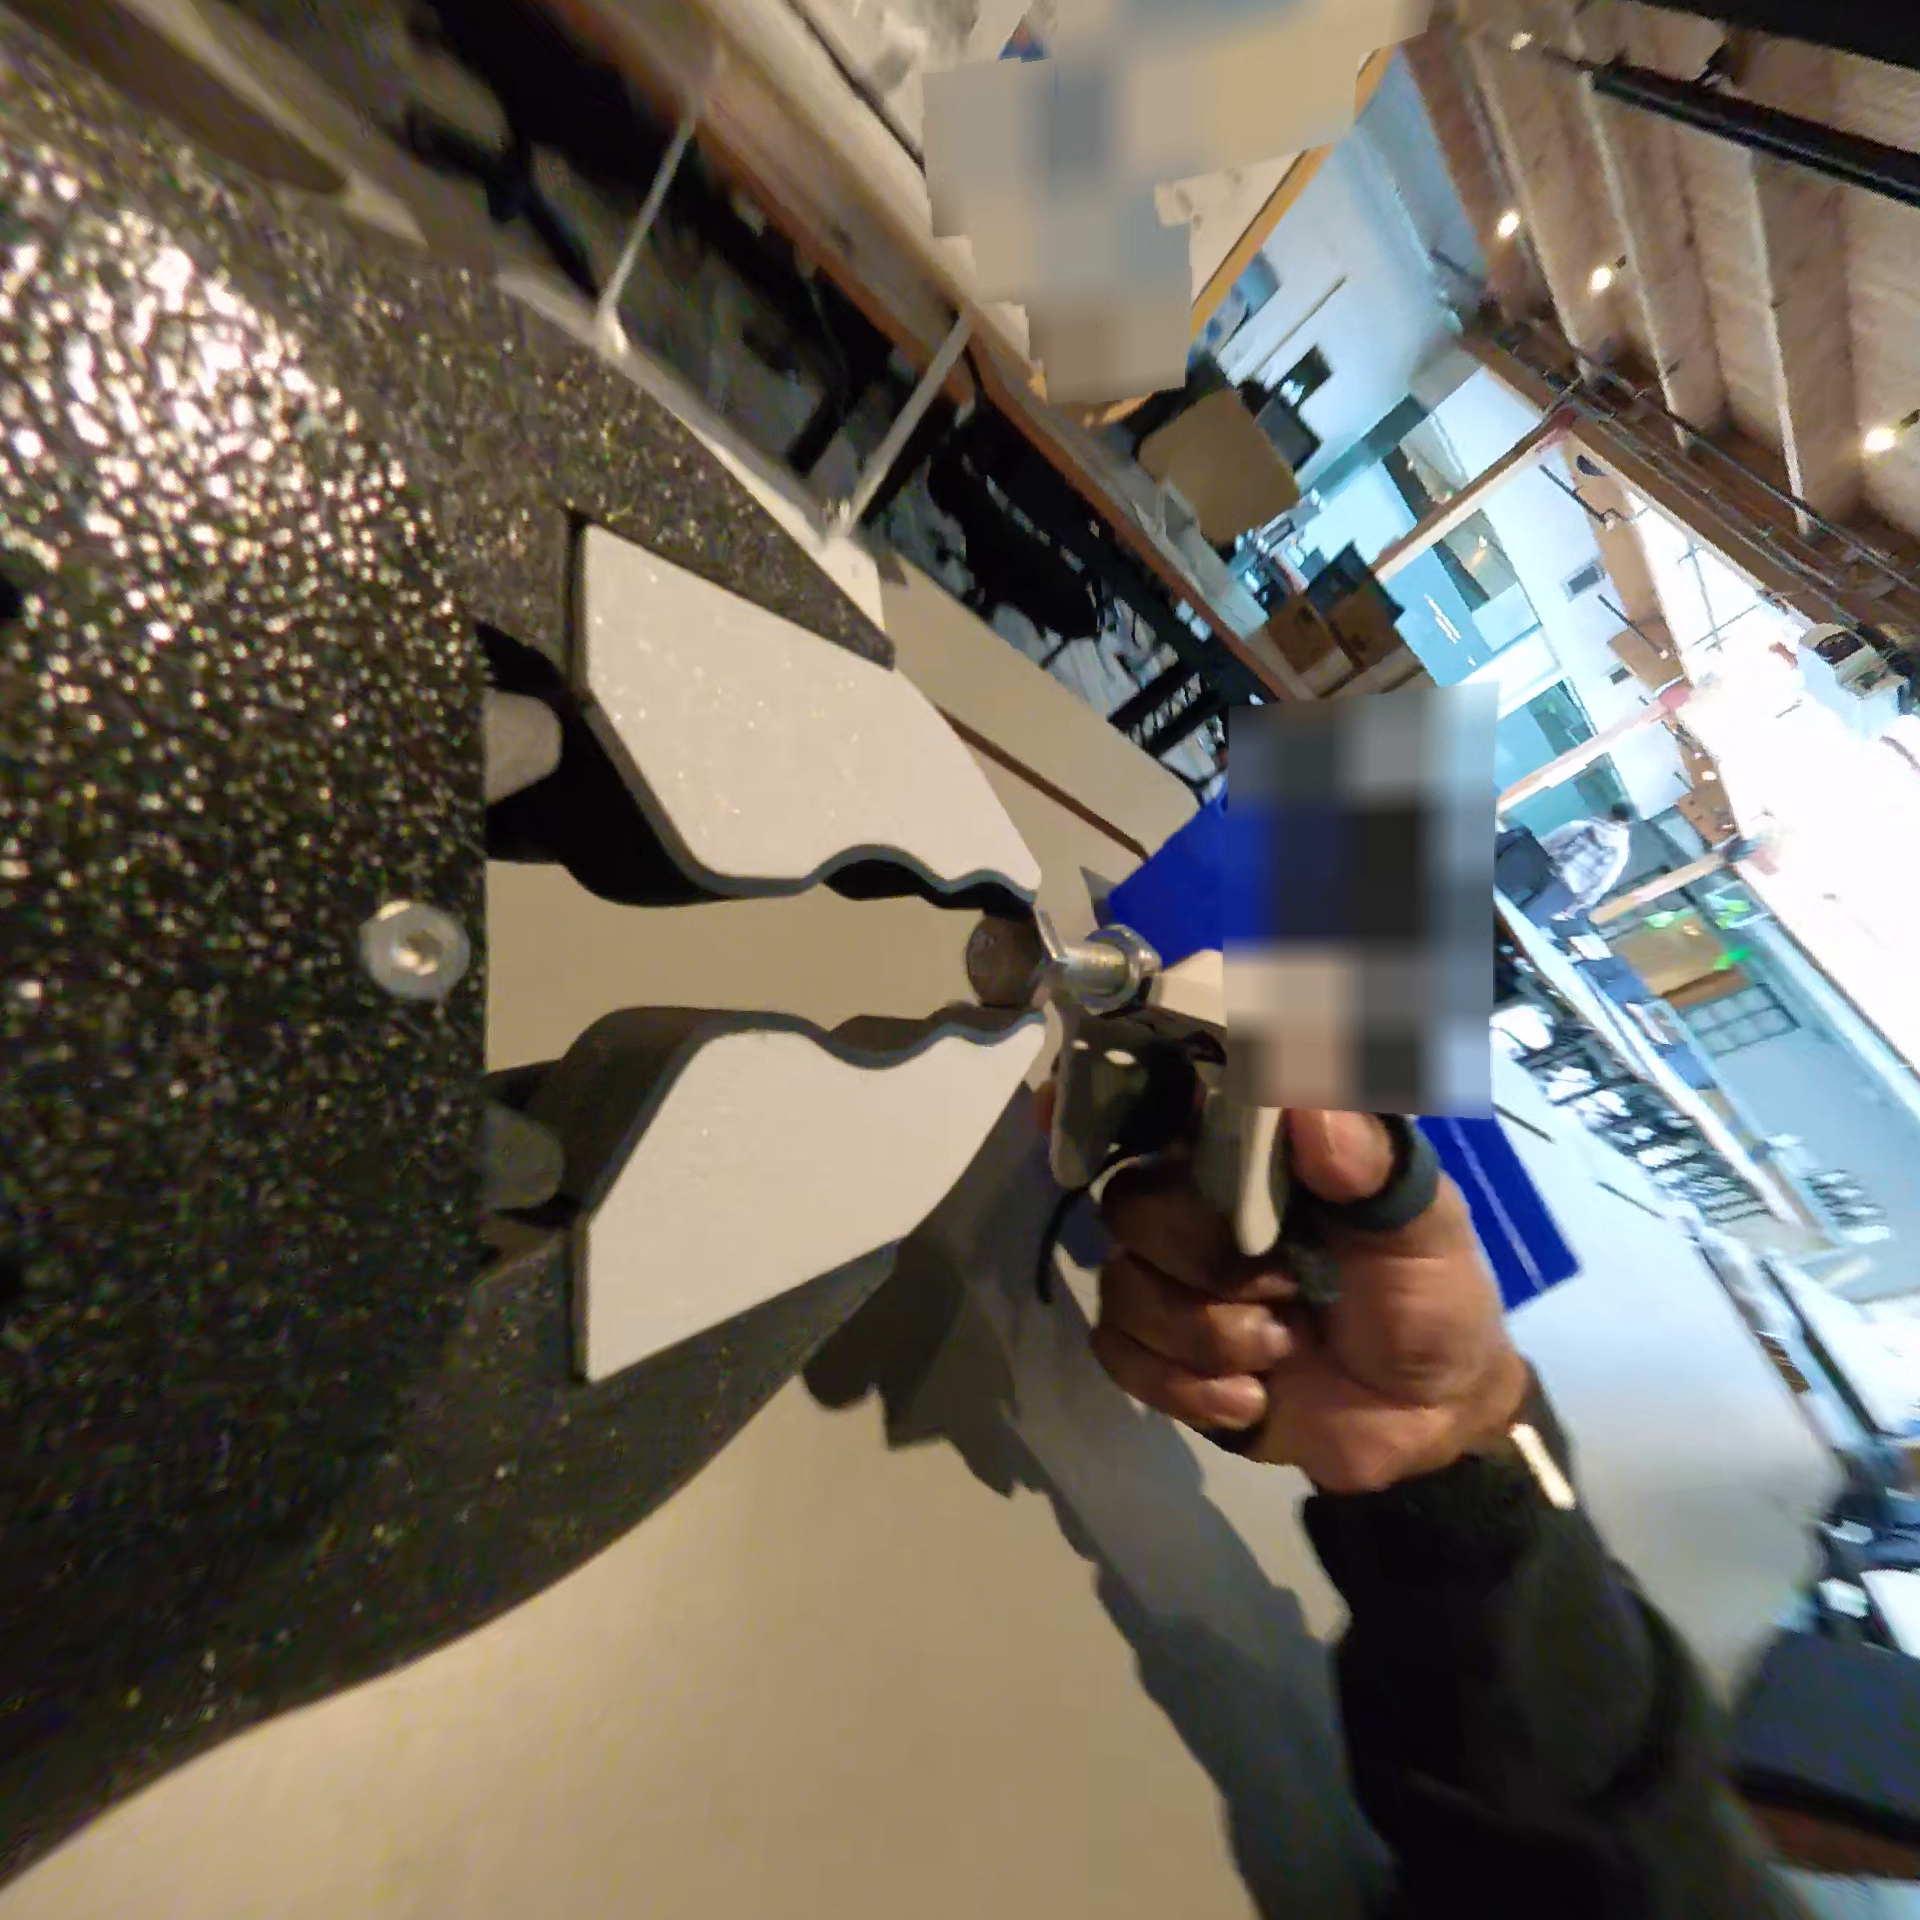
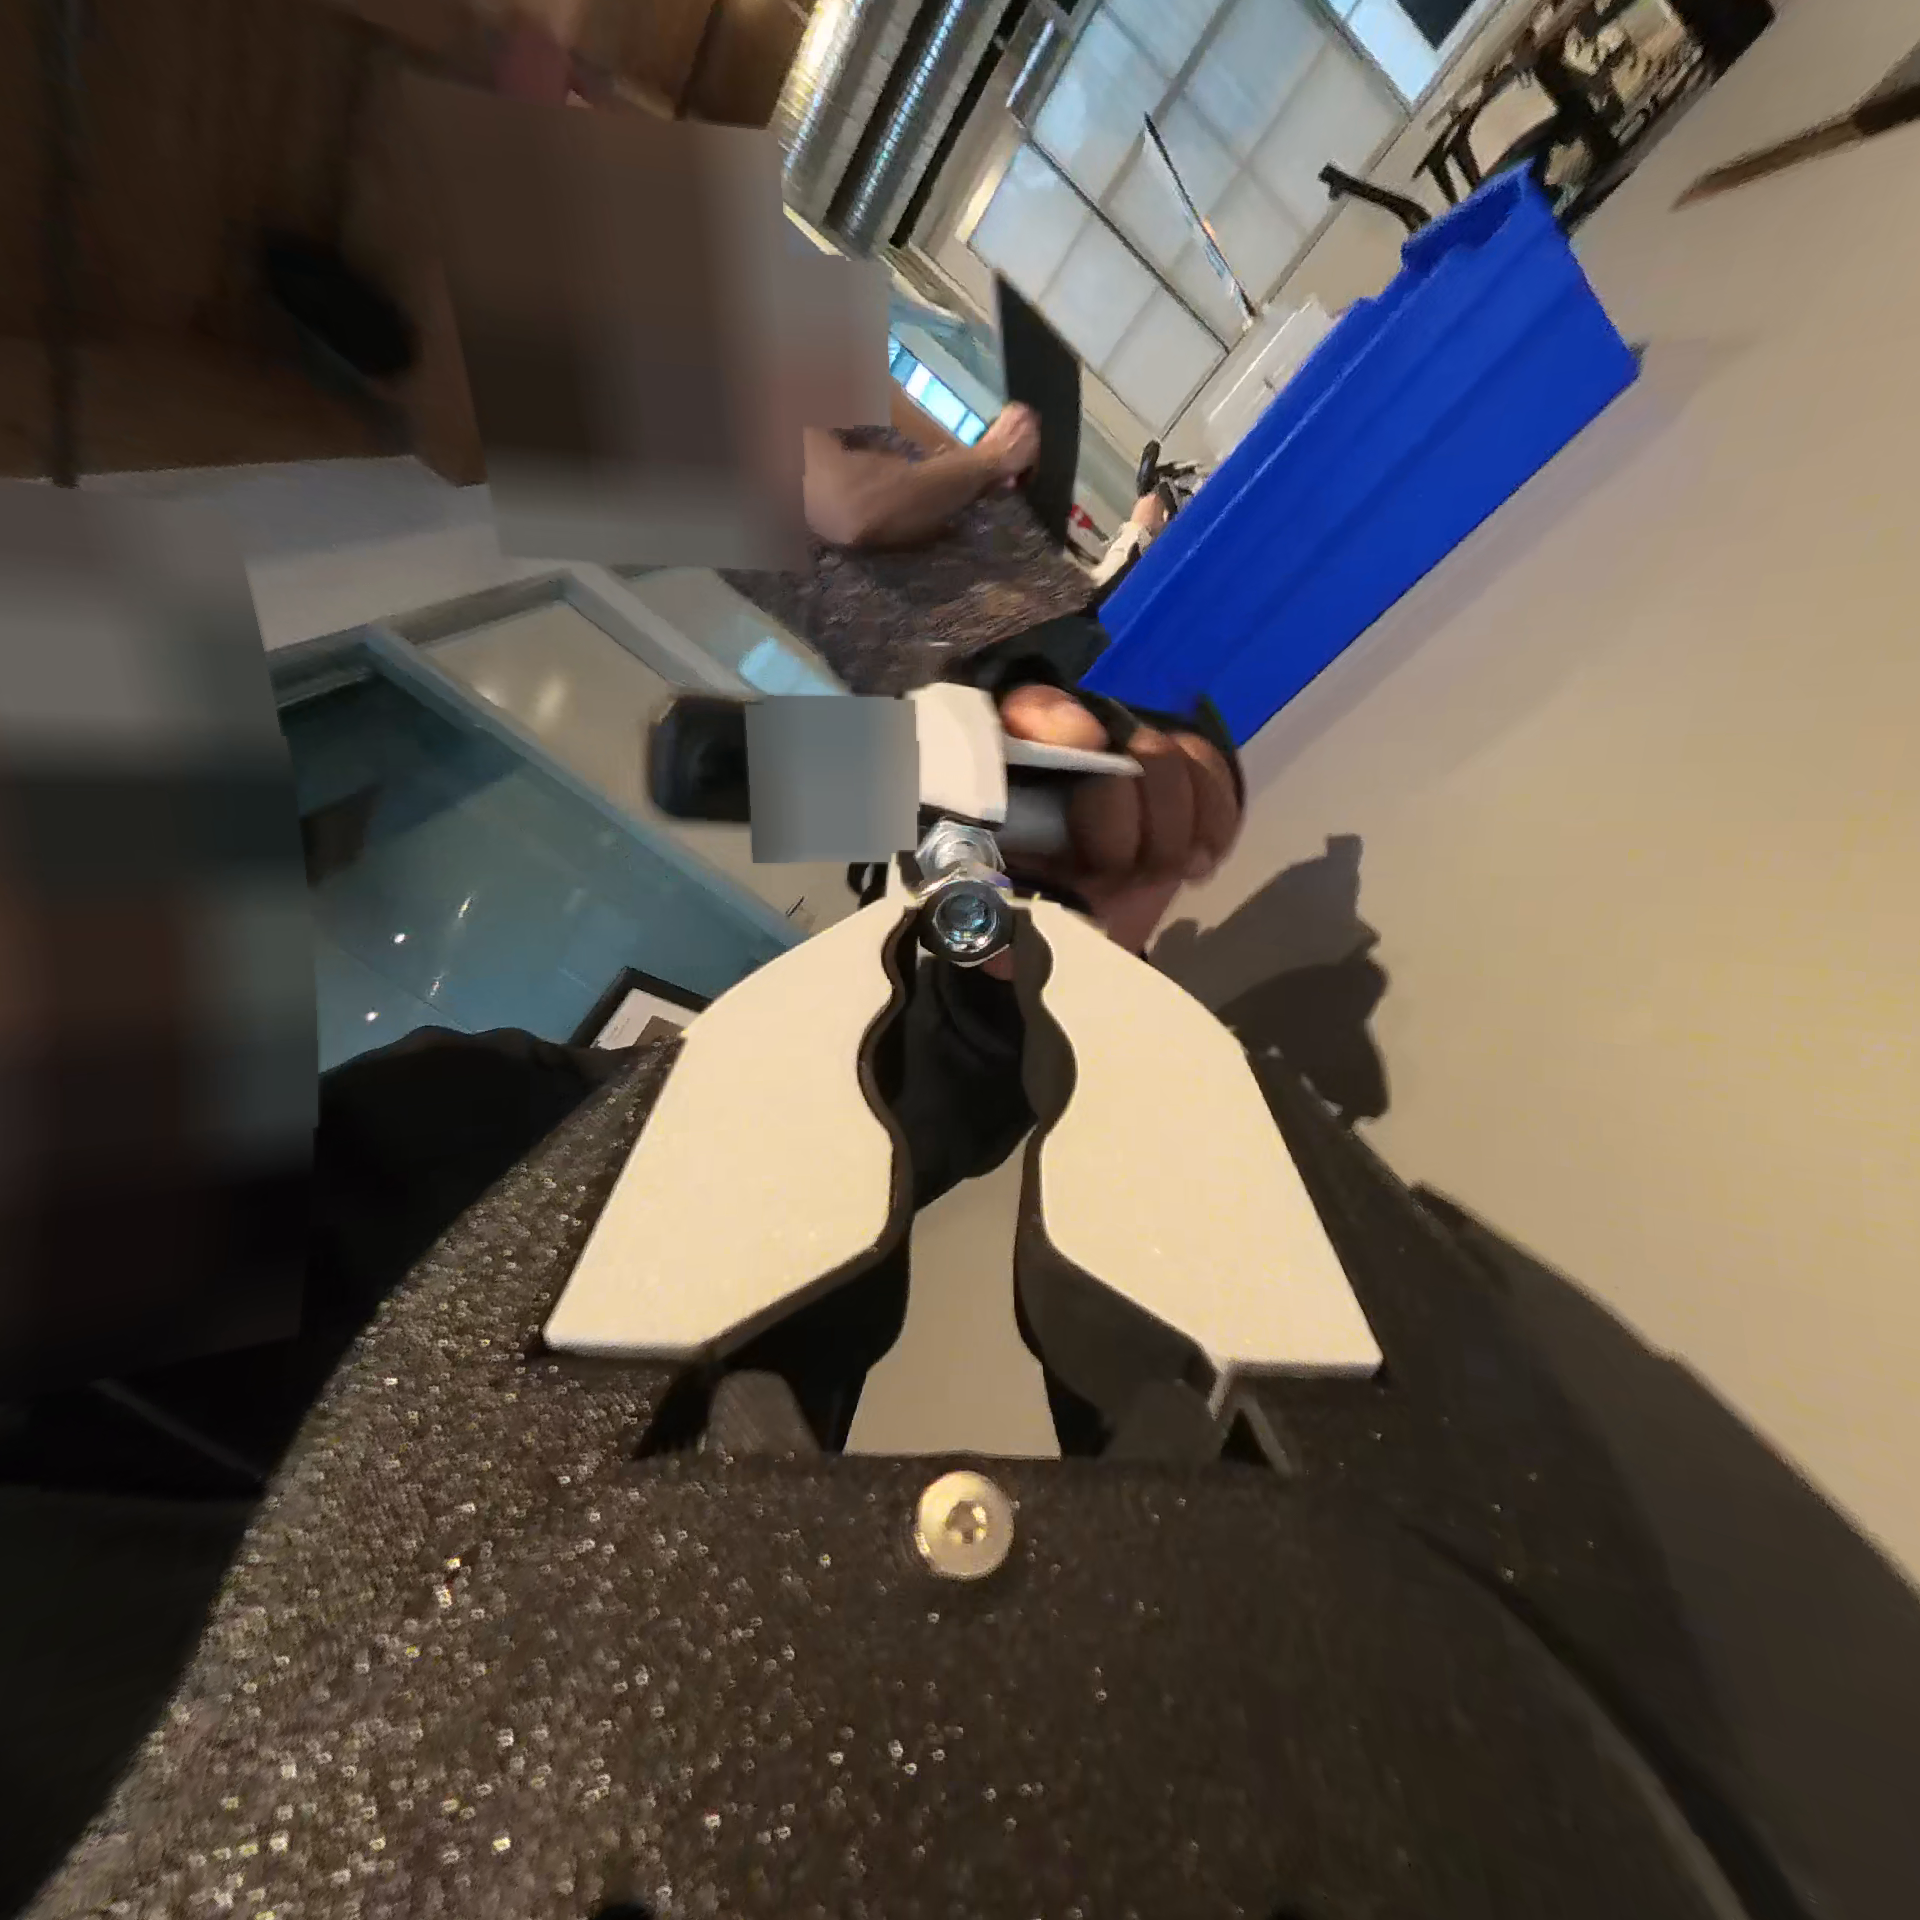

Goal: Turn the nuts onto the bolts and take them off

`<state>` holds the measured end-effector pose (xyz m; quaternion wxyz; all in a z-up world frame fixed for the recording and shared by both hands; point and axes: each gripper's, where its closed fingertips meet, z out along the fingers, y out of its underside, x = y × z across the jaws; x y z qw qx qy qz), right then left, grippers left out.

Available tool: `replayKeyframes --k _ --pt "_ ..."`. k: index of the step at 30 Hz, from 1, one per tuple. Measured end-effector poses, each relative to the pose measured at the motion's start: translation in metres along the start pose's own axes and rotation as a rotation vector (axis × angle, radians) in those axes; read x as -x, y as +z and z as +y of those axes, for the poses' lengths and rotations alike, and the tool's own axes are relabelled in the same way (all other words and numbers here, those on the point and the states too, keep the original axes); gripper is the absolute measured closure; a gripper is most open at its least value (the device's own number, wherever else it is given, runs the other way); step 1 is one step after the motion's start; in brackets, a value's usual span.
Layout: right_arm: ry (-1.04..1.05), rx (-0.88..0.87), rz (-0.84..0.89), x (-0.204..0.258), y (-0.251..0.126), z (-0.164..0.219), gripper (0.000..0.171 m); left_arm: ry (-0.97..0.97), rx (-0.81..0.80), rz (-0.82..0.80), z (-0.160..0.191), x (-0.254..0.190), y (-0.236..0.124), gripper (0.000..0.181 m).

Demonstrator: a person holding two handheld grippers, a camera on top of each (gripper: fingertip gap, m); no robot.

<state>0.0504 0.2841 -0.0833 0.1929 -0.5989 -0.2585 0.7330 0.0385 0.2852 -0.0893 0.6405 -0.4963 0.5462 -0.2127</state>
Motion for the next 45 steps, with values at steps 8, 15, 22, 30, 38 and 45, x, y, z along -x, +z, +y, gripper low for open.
replayKeyframes --k 8,15,22,30,38,45 --pt "0.096 0.010 -0.015 -0.003 0.001 0.006 0.154 0.227 0.056 -0.025 0.003 -0.004 -0.003 0.164" --pt "0.091 0.012 -0.060 0.001 0.000 0.006 0.153 0.151 0.025 -0.010 0.001 -0.005 -0.002 0.164" --pt "-0.010 0.042 -0.032 0.004 0.003 0.009 0.153 -0.132 -0.069 0.113 0.001 -0.008 0.000 0.164" --pt "-0.247 0.152 -0.020 0.012 0.004 0.018 0.153 -0.498 -0.173 0.351 -0.004 -0.018 -0.003 0.164" --pt "-0.583 0.312 0.134 0.008 0.001 0.029 0.153 -0.676 -0.150 0.475 -0.001 -0.027 -0.003 0.164" --pt "-1.029 0.461 0.293 0.005 -0.003 0.036 0.154 -0.775 -0.124 0.551 -0.002 -0.036 -0.002 0.164"
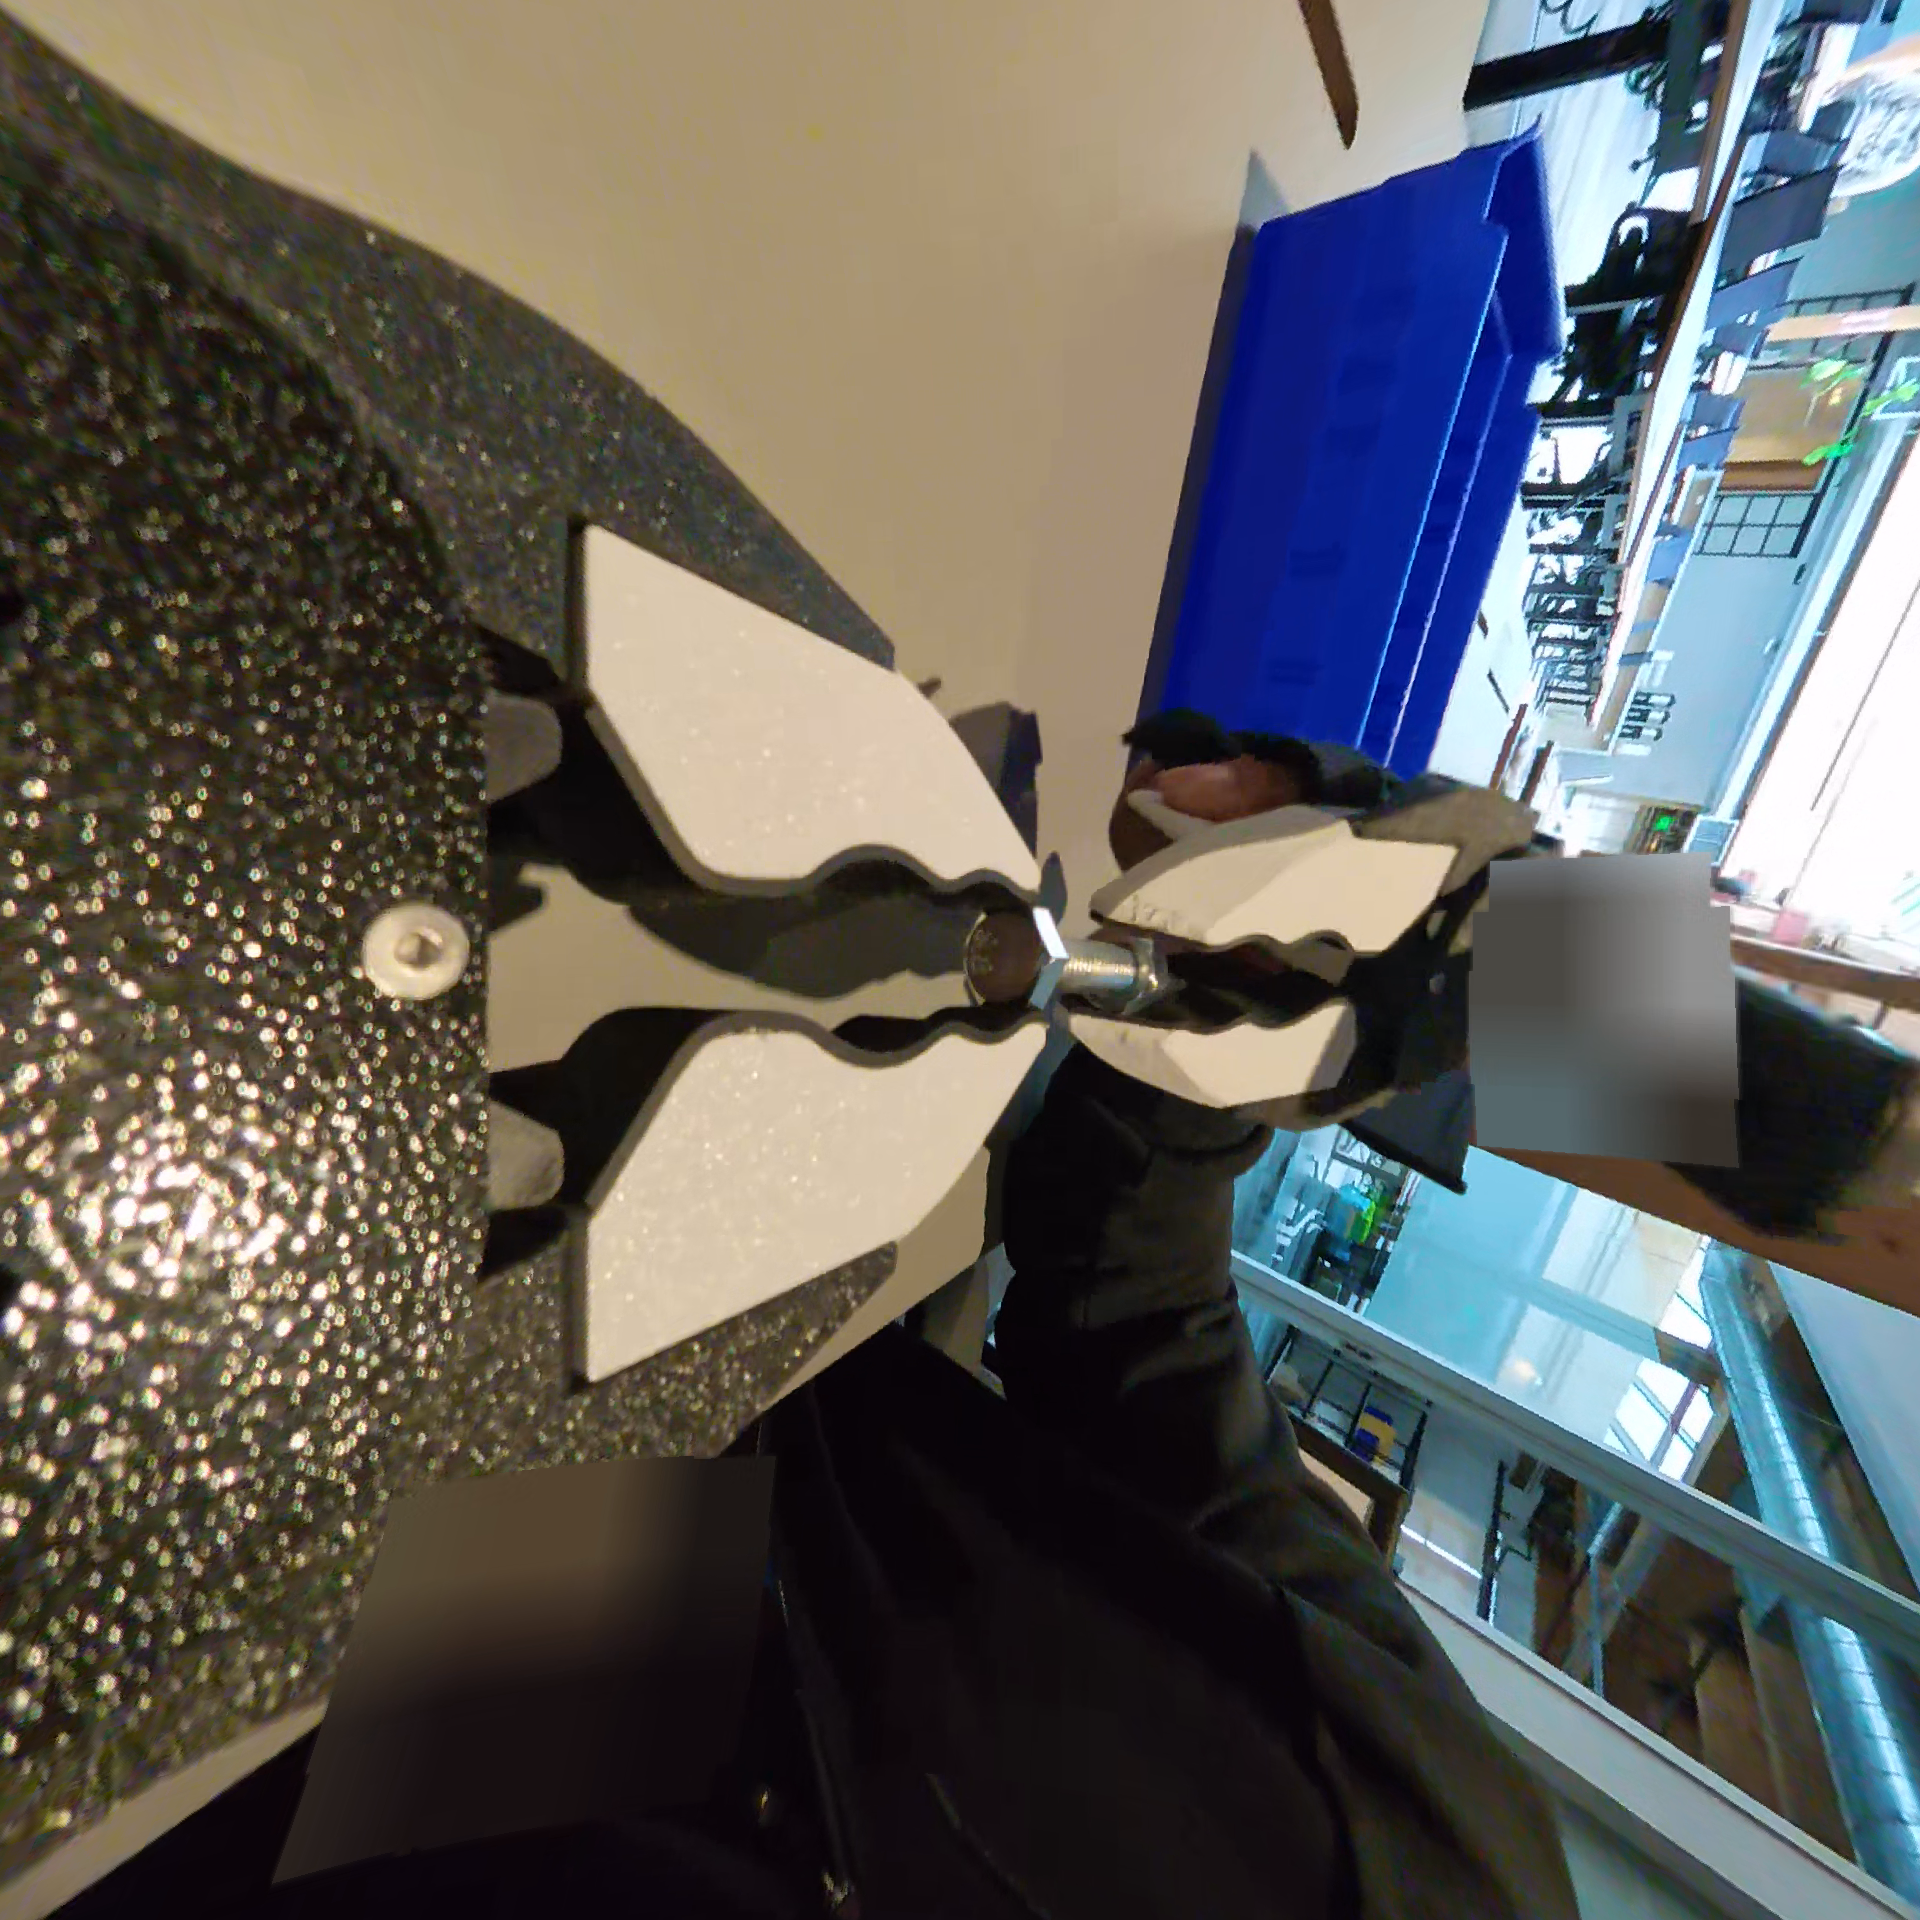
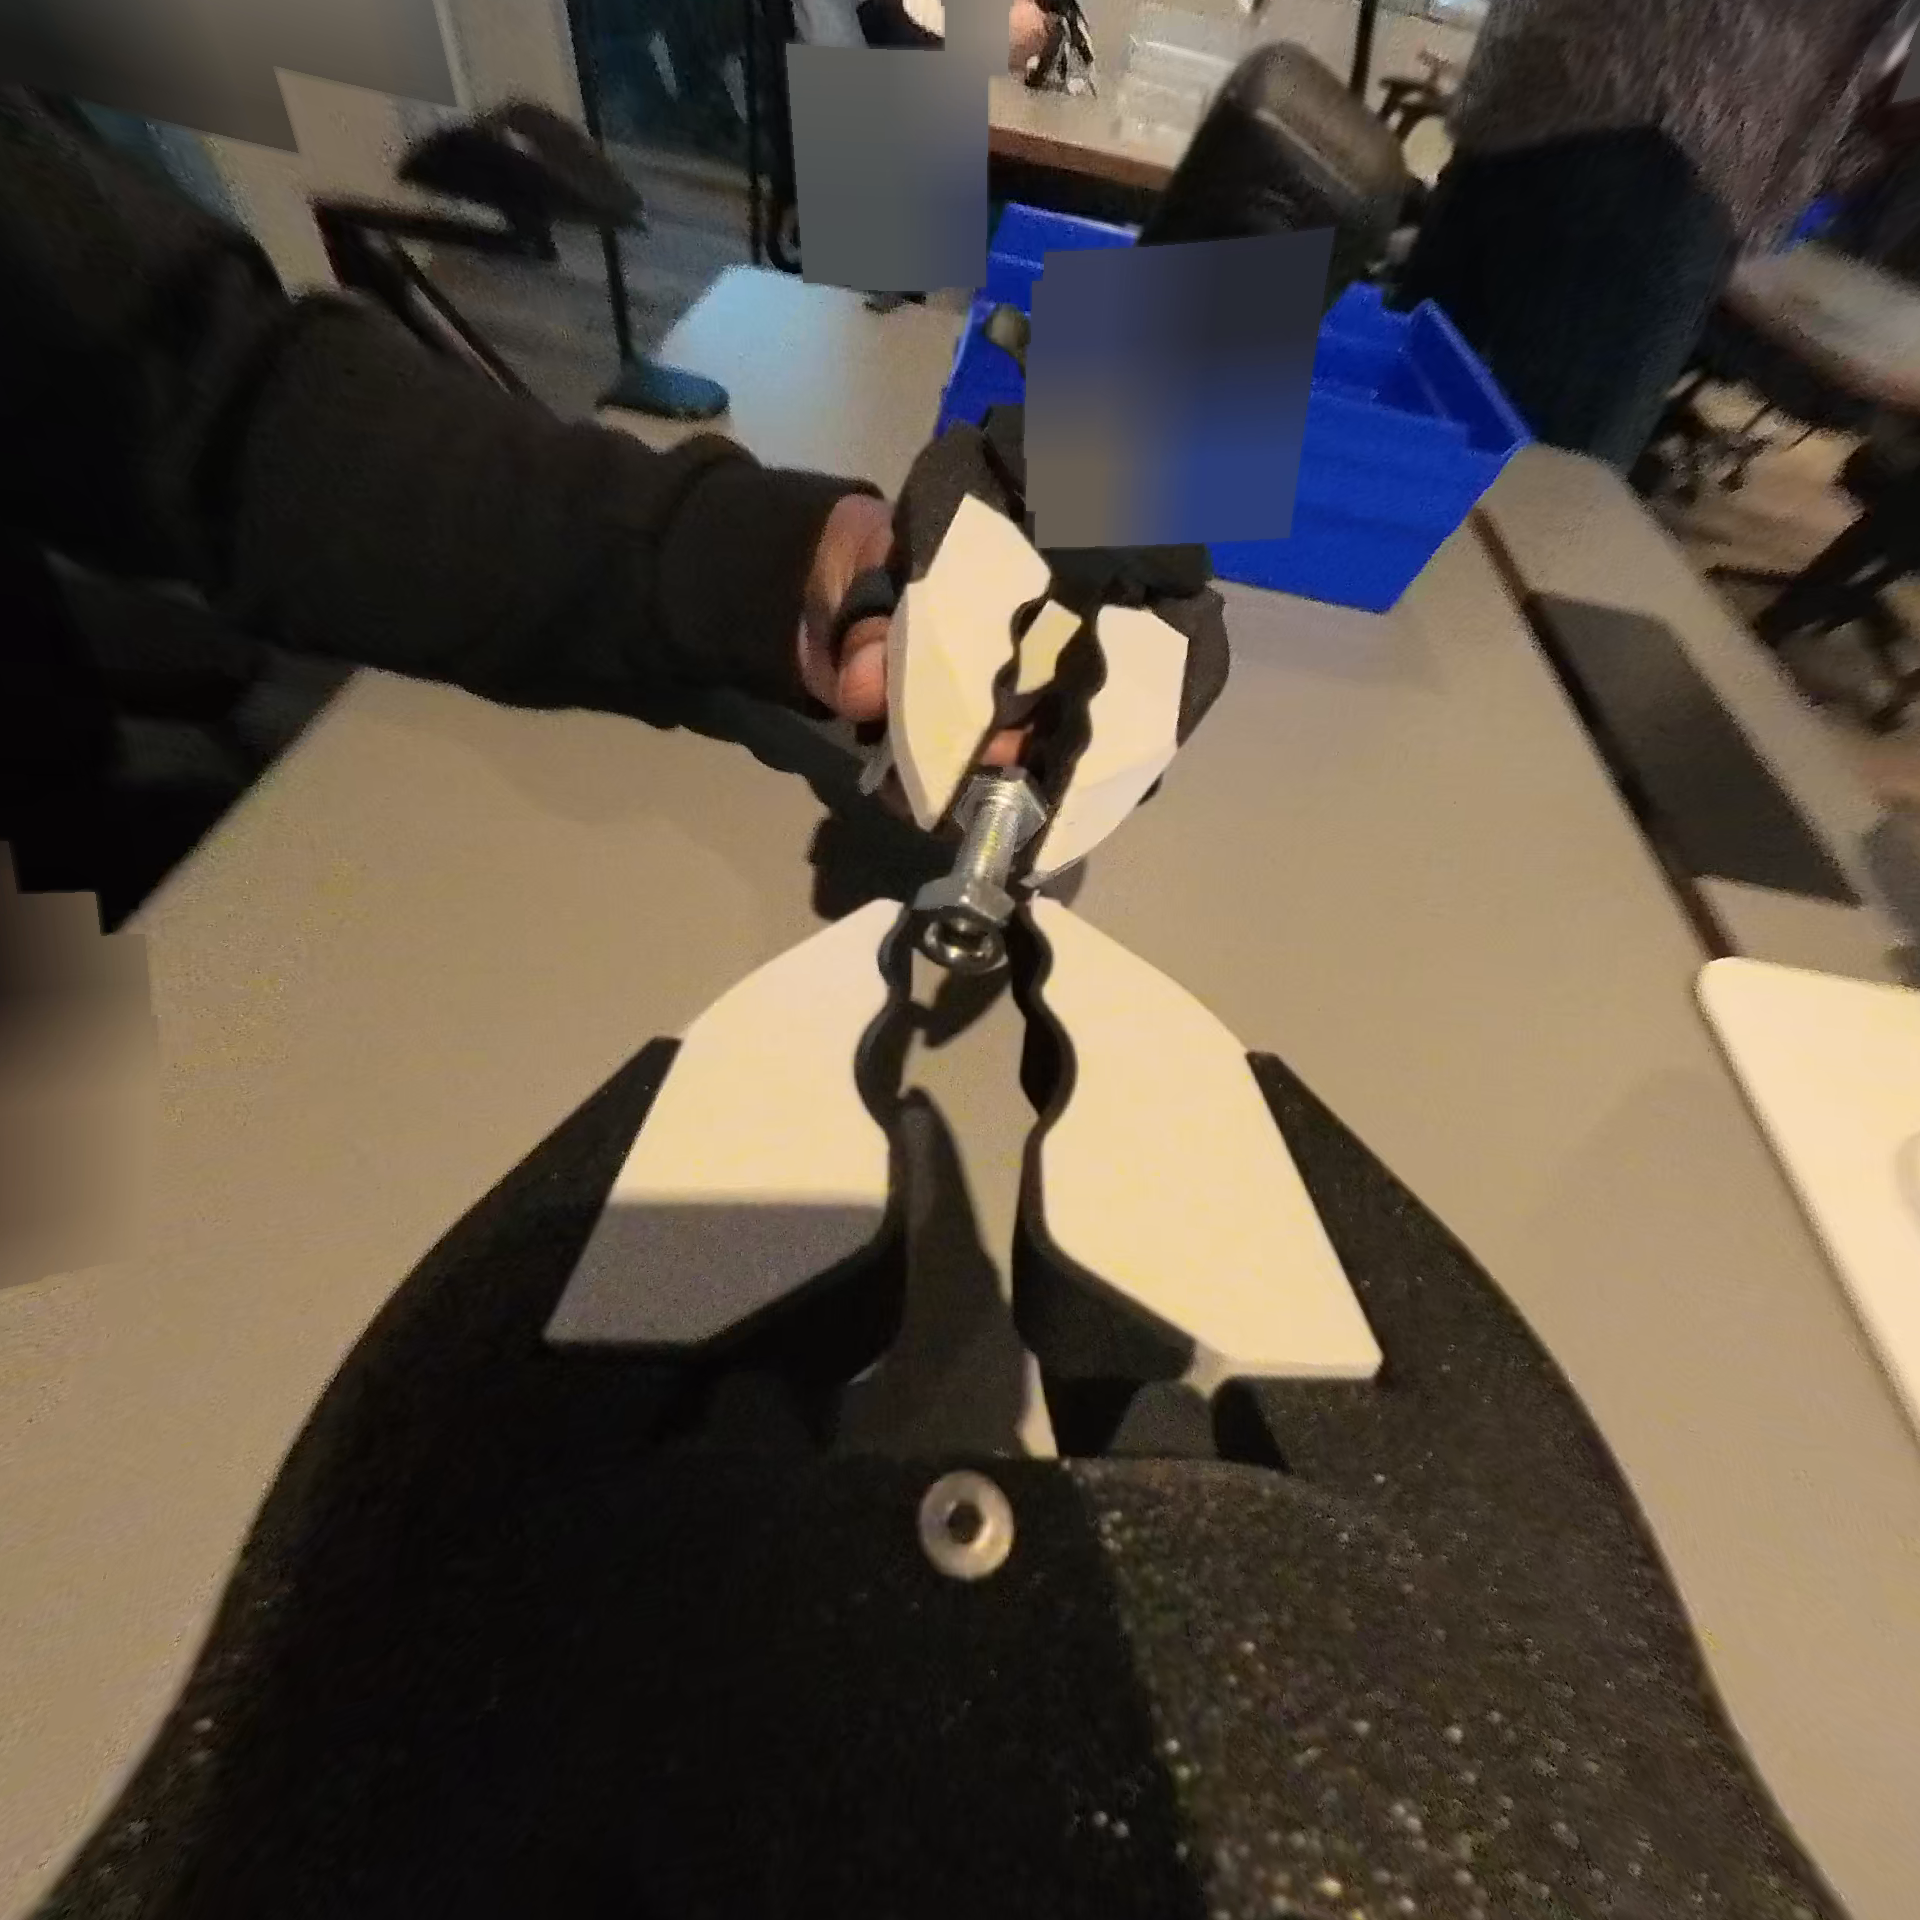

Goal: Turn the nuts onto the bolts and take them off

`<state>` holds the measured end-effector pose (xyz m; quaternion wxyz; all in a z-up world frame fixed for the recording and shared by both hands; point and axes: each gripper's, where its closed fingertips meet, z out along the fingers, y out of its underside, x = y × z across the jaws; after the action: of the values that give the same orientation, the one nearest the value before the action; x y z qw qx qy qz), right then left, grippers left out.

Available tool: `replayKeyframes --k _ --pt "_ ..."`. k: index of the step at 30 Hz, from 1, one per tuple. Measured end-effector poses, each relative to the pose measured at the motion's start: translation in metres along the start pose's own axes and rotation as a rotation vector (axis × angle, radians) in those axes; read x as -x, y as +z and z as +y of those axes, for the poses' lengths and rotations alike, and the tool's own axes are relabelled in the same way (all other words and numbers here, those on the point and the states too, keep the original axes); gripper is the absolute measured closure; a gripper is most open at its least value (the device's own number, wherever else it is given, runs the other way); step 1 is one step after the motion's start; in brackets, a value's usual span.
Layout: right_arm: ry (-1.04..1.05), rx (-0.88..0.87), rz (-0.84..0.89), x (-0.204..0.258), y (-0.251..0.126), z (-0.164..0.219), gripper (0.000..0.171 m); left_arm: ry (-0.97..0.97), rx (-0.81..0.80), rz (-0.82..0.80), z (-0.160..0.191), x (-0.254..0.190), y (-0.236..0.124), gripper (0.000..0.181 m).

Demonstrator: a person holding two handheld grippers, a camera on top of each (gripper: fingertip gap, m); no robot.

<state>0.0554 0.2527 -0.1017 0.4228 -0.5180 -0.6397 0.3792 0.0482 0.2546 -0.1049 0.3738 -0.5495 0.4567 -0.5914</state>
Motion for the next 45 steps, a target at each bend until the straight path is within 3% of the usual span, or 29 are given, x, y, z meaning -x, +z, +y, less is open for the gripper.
replayKeyframes --k 6,19,23,36,45 --pt "-0.229 0.026 0.060 0.007 -0.001 0.000 0.154 -0.021 0.021 0.041 0.003 -0.006 0.003 0.164" --pt "0.367 -0.185 -0.168 0.000 -0.006 -0.005 0.152 0.511 0.116 -0.263 -0.005 0.006 0.004 0.164" --pt "0.330 -0.180 -0.139 -0.002 -0.006 -0.005 0.152 0.549 0.123 -0.302 -0.006 0.008 0.004 0.164" --pt "0.541 -0.241 -0.120 -0.015 -0.009 -0.012 0.153 0.829 0.210 -0.571 -0.018 0.017 -0.001 0.164" --pt "0.205 -0.042 0.129 -0.025 -0.005 0.004 0.154 0.466 0.202 -0.446 -0.004 0.027 0.000 0.164"
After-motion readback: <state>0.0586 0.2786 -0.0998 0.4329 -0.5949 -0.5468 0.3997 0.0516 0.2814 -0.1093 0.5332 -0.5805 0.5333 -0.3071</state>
